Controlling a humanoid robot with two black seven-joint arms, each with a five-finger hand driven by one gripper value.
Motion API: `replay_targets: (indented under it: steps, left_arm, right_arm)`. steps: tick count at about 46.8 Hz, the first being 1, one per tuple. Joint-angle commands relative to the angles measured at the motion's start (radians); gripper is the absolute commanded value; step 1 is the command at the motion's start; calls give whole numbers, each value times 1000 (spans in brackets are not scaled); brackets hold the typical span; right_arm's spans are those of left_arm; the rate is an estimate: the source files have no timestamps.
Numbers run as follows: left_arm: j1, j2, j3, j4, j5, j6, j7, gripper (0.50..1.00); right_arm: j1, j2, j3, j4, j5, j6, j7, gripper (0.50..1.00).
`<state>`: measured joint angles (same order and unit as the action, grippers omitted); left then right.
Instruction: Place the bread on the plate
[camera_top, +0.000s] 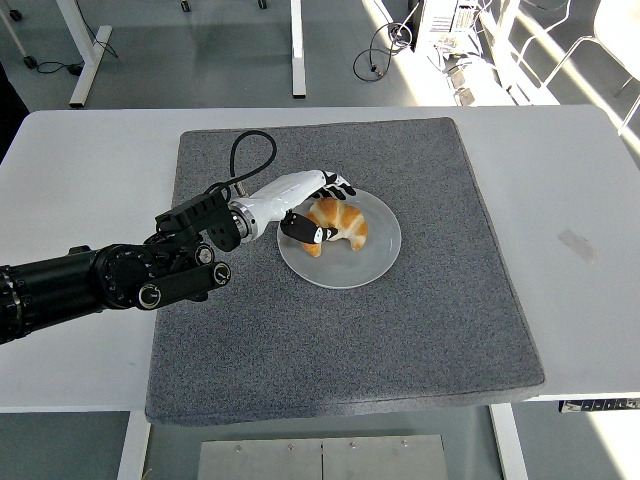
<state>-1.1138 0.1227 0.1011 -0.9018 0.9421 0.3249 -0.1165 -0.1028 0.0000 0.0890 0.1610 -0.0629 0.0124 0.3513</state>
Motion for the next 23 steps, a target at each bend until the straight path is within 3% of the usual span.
replay_targets:
  steps: [1, 15, 23]
  left_arm:
    - [0, 0, 0, 0, 0, 0, 0, 805]
    - [2, 0, -79, 0, -5, 19, -2, 805]
    - [5, 9, -199, 0, -12, 126, -2, 805]
  right_arm:
    - [0, 0, 0, 0, 0, 0, 0, 1000]
    - [0, 0, 0, 0, 0, 0, 0, 1000]
    - [0, 0, 0, 0, 0, 0, 0, 1000]
